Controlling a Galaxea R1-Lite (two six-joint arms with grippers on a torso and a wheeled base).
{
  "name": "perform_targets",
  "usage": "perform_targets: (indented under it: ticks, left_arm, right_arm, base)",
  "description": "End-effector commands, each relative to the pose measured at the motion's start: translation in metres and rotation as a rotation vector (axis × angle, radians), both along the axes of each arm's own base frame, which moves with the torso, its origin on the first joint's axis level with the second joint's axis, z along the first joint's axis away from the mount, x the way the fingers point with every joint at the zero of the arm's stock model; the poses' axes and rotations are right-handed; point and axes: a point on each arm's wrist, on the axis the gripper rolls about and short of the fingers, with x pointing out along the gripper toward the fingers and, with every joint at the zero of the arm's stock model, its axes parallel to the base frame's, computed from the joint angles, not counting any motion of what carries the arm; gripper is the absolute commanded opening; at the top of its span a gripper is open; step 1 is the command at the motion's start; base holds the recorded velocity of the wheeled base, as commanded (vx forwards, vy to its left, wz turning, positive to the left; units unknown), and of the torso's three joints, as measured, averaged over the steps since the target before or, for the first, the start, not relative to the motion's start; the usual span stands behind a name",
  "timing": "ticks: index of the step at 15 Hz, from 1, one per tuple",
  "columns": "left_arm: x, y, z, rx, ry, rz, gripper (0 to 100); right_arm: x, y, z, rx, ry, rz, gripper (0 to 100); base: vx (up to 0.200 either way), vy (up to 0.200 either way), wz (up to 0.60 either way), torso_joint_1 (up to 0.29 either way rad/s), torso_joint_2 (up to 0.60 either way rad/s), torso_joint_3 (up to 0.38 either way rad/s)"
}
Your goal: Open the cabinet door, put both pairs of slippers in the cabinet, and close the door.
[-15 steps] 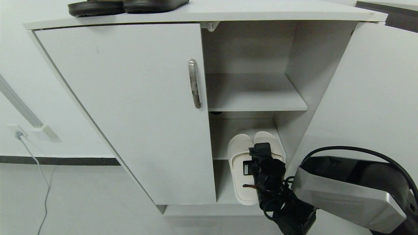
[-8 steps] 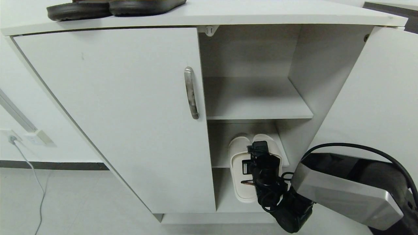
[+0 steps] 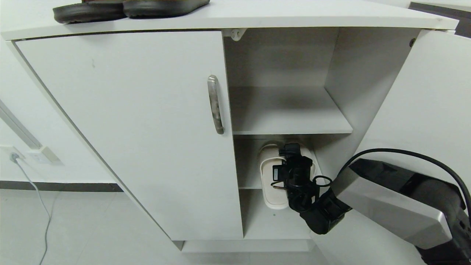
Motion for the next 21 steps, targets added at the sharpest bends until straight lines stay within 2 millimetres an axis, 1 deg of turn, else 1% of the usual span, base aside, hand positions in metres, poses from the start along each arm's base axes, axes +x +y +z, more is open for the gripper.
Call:
perform_targets:
  ticks: [1,3,6,8,9,11,13,16,18,19,21]
  left_arm:
    - [0.0,0.0,0.0,0.0,0.002,0.0,0]
    - [0.0,0.0,0.0,0.0,0.002,0.0,0]
    - [0.0,0.0,0.0,0.0,0.004,0.0,0]
    - [0.0,0.0,0.0,0.0,0.002,0.0,0]
    - [0.0,0.0,0.0,0.0,0.002,0.0,0]
    - [0.0,0.0,0.0,0.0,0.002,0.0,0]
    - [0.0,0.0,0.0,0.0,0.002,0.0,0]
    - [0.0,0.0,0.0,0.0,0.002,0.0,0]
    - [0.0,0.0,0.0,0.0,0.002,0.0,0]
    - [0.0,0.0,0.0,0.0,0.002,0.0,0]
    - [0.0,0.0,0.0,0.0,0.002,0.0,0]
  right_arm:
    - [0.014,0.0,0.002,0.012,-0.016,-0.014,0]
    - [0.025,0.002,0.0,0.012,-0.018,-0.022,0]
    - [0.039,0.005,0.003,0.014,-0.026,-0.022,0]
    - [0.042,0.007,0.006,0.004,-0.01,-0.006,0]
    - [0.045,0.009,0.012,0.007,-0.014,-0.005,0]
    - [0.051,0.009,0.016,0.0,-0.003,-0.008,0]
    - [0.057,0.01,0.015,-0.001,-0.006,-0.006,0]
    - [0.062,0.009,0.011,-0.008,0.006,-0.012,0]
    - [0.062,0.009,0.01,-0.012,0.011,-0.012,0]
    - [0.063,0.009,0.005,-0.017,0.019,-0.014,0]
    - [0.063,0.01,0.004,-0.016,0.017,-0.012,0]
  base:
    - [0.0,0.0,0.0,0.0,0.0,0.0]
    - [0.0,0.0,0.0,0.0,0.0,0.0]
    - [0.0,0.0,0.0,0.0,0.0,0.0]
    - [0.0,0.0,0.0,0.0,0.0,0.0]
    - [0.0,0.0,0.0,0.0,0.0,0.0]
    - [0.0,0.0,0.0,0.0,0.0,0.0]
    - [0.0,0.0,0.0,0.0,0.0,0.0]
    - [0.0,0.0,0.0,0.0,0.0,0.0]
    - [0.0,0.0,0.0,0.0,0.0,0.0]
    - [0.0,0.0,0.0,0.0,0.0,0.0]
    - [0.0,0.0,0.0,0.0,0.0,0.0]
